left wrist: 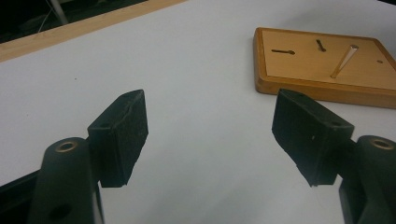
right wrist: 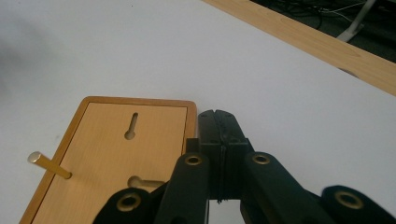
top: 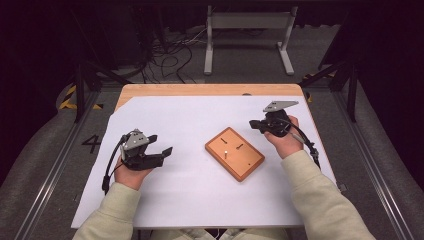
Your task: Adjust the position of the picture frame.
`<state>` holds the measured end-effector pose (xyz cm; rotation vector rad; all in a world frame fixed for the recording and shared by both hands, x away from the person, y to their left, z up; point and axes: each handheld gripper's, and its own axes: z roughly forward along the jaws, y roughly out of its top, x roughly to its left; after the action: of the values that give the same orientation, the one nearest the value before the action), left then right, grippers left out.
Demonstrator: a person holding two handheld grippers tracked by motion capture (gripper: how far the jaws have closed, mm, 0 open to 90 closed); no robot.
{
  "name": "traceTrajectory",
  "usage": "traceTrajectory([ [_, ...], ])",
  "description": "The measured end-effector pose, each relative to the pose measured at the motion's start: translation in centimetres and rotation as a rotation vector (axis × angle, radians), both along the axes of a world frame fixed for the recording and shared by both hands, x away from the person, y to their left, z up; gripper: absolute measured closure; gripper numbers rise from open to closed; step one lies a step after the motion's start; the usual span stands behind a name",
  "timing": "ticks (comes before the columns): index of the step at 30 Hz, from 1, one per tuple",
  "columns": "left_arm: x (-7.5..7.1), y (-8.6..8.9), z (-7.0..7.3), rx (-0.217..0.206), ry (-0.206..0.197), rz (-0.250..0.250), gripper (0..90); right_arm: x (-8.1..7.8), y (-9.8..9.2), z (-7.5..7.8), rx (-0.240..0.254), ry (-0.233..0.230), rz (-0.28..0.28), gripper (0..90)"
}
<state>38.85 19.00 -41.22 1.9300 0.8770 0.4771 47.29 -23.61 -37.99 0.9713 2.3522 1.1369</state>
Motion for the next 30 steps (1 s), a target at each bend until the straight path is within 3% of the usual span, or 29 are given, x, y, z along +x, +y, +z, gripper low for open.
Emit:
traceTrajectory([
  [5,0.1,0.1,-0.1,0.01,0.004,-0.008,27.1,1.6,1.4,-0.5,-0.025,0.022,0.004,90.0],
  [16,0.2,-0.1,-0.4,0.018,0.011,-0.01,27.0,4.5,4.1,-3.6,-0.107,0.103,0.015,90.0],
  [30,0.3,-0.2,-0.5,0.022,0.021,-0.016,27.0,5.9,5.4,-5.9,-0.157,0.149,0.012,90.0],
])
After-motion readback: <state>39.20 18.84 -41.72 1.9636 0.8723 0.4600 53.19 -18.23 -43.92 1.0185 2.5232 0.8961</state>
